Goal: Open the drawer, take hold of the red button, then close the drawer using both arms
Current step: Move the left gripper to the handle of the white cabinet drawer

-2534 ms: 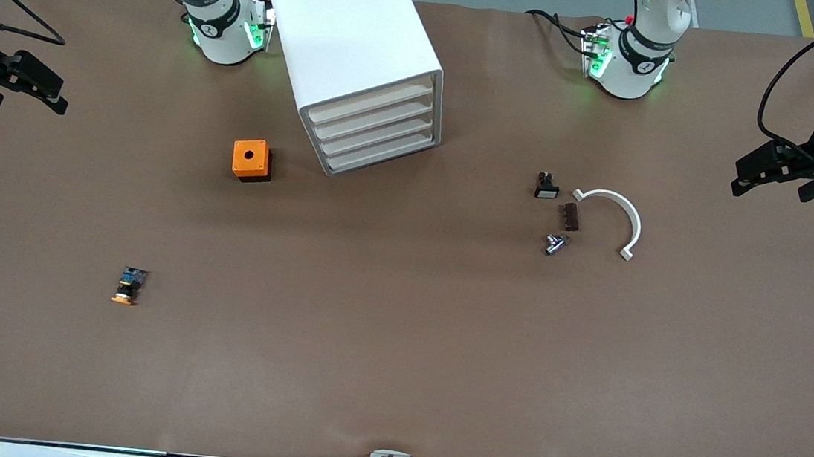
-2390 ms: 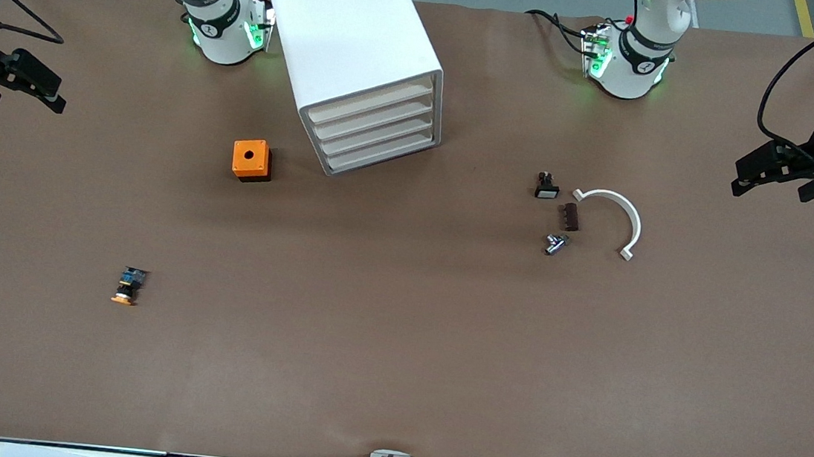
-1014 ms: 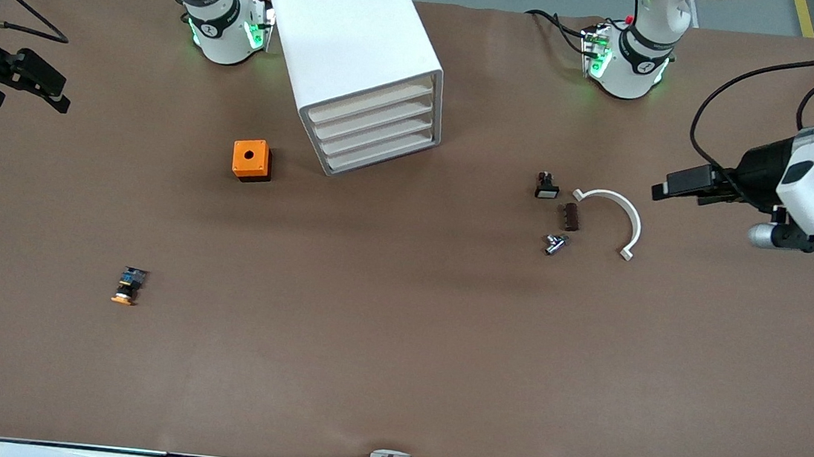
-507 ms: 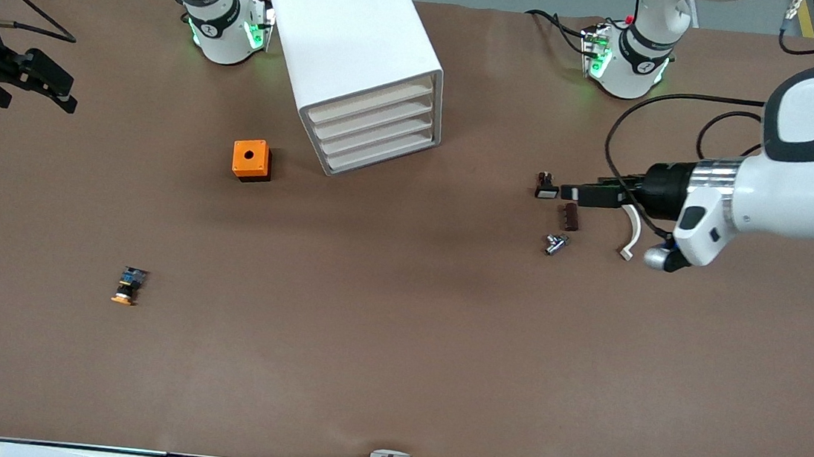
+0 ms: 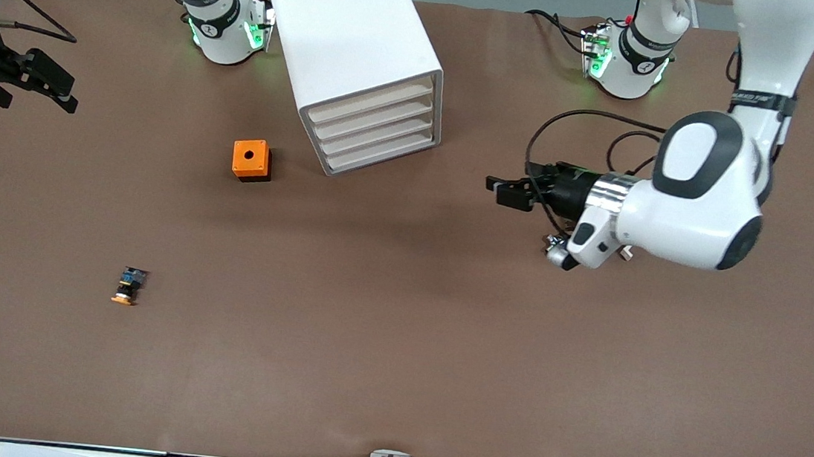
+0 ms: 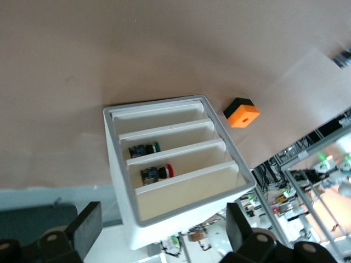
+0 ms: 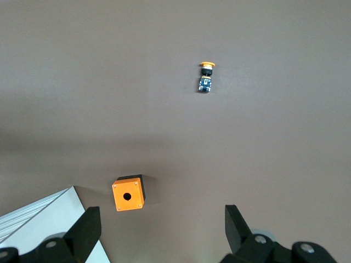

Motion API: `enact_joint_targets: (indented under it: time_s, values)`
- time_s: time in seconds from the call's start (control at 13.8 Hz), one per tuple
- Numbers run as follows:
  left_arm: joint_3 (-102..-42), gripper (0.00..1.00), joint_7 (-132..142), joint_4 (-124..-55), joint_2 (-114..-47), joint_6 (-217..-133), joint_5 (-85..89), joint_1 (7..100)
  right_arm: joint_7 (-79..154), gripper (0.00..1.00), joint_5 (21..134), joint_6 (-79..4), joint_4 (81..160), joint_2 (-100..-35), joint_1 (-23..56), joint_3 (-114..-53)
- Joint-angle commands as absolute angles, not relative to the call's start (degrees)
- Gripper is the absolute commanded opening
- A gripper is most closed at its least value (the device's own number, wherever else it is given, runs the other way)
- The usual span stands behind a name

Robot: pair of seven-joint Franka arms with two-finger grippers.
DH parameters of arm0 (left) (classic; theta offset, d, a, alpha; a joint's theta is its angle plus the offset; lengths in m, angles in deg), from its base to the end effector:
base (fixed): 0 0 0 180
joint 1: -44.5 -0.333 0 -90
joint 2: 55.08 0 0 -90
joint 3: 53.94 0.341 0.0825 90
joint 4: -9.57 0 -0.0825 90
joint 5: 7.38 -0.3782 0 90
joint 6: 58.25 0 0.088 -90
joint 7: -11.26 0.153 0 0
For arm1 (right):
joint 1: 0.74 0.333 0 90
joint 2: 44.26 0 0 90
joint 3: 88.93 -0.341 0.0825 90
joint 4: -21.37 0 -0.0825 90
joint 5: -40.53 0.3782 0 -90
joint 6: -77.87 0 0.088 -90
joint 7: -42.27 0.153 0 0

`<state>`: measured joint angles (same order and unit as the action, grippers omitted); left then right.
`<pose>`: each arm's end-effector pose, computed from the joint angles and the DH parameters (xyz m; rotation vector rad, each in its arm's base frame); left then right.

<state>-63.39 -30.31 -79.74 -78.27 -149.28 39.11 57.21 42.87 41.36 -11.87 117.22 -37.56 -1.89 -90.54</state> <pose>0.5528 -0.3286 0.4245 2.3331 0.6179 -0.9815 0.5086 0.0071 0.6173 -3.1302 0.0039 -0.0159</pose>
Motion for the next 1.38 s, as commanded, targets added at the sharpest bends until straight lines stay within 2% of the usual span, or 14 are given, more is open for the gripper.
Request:
enact_joint_targets:
  time_s: [0.0, 0.14, 0.43, 0.8, 1.3]
  values:
    - [-63.34, 0.99, -43.27, -72.63, -85.11, -149.22, 39.91, 60.13, 43.85, 1.0, 41.58, -11.96, 118.66, -36.0, -1.61, -90.42]
    - [-63.08, 0.99, -53.47, -70.25, -88.99, -149.39, 39.65, 63.29, 44.2, 1.0, 41.67, -11.96, 118.66, -36.0, -1.61, -90.42]
    - [-63.16, 0.99, -73.76, -70.06, -93.83, -150.01, 39.73, 66.38, 44.38, 1.0, 43.87, -11.96, 119.01, -35.91, -1.97, -90.16]
    - [-62.99, 0.99, -88.03, -70.06, -97.26, -148.87, 39.21, 69.37, 44.29, 1.0, 43.87, -11.78, 119.01, -35.91, -1.97, -90.16]
    - [-63.16, 0.99, -103.86, -69.62, -102.97, -140.88, 40.35, 70.87, 44.29, 1.0, 43.7, -10.9, 118.05, -36.44, -1.97, -90.16]
